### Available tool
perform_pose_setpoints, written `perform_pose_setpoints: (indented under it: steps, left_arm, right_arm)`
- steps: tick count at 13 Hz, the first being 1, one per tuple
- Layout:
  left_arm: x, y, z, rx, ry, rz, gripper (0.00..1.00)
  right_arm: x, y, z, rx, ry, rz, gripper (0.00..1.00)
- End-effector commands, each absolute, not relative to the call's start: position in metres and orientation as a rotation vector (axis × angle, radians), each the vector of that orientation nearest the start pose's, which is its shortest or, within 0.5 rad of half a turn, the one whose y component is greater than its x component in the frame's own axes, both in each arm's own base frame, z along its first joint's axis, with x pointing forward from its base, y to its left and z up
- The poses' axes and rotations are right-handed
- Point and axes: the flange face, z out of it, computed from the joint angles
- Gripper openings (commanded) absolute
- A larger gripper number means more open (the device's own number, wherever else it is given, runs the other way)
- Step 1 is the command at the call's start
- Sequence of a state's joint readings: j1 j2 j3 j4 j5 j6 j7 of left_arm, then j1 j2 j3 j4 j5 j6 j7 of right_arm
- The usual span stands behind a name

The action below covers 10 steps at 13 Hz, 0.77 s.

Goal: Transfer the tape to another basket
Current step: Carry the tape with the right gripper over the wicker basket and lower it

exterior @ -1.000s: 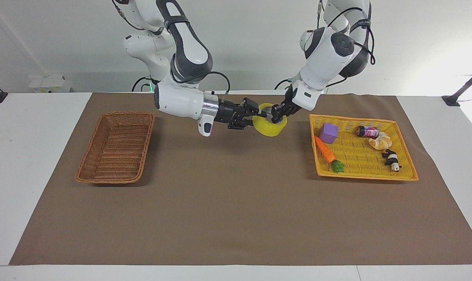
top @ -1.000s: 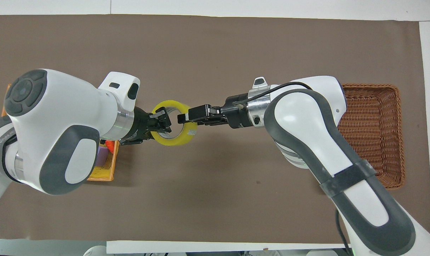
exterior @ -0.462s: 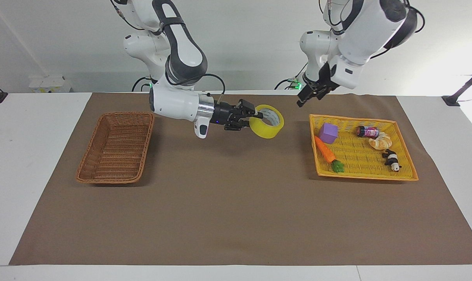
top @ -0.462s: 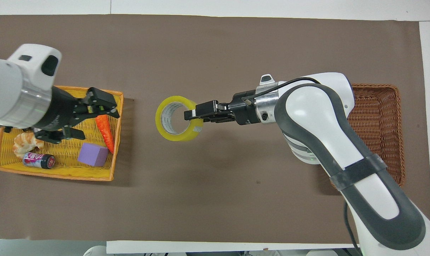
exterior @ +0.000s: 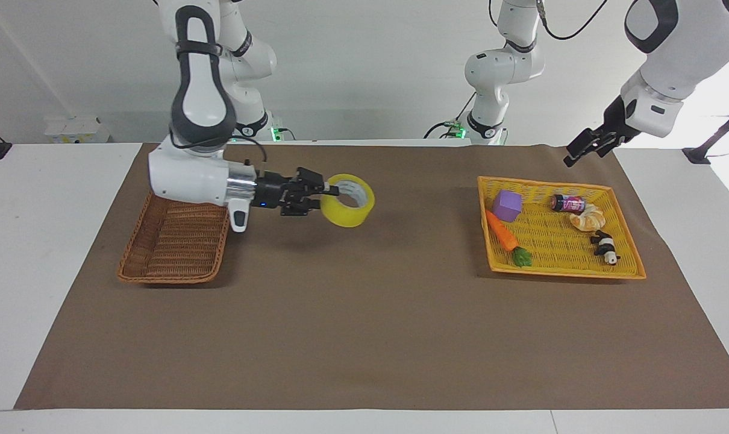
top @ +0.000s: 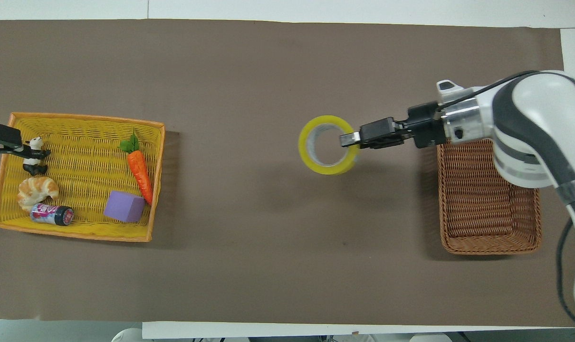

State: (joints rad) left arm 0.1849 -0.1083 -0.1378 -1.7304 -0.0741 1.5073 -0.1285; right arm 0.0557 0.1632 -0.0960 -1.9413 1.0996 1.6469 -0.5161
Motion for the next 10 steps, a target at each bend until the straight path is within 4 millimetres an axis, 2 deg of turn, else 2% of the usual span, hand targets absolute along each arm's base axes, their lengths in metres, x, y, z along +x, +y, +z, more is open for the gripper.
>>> perform_pose_setpoints:
  steps: [1,2,3,4,6,8,10]
  left_arm:
    - [0.509,0.044,0.608,-3.15,-0.224,0.178,1.0]
    - [0.508,0.052,0.608,-3.148,-0.253,0.175,1.0]
    - [0.506,0.052,0.609,-3.147,-0.254,0.173,1.0]
    - [0.506,0.051,0.608,-3.146,-0.251,0.173,1.0]
    - [0.507,0.046,0.609,-3.146,-0.237,0.171,1.0]
    - [0.506,0.043,0.607,-3.145,-0.232,0.185,1.0]
    - [0.5,0.036,0.61,-3.143,-0.212,0.212,1.0]
  right_arm:
    - [0.551,-0.026,0.421,-2.066,-0.064,0.104,0.0]
    - [0.545,-0.064,0.417,-2.09,-0.02,0.108,0.0]
    - [0.534,-0.101,0.415,-2.115,0.02,0.115,0.0]
    - [0.526,-0.125,0.412,-2.139,0.041,0.121,0.0]
    - [0.519,-0.158,0.409,-2.25,0.034,0.127,0.0]
    - [0.512,-0.192,0.398,-2.334,0.022,0.094,0.0]
    - [0.501,-0.221,0.361,-2.307,-0.019,0.09,0.0]
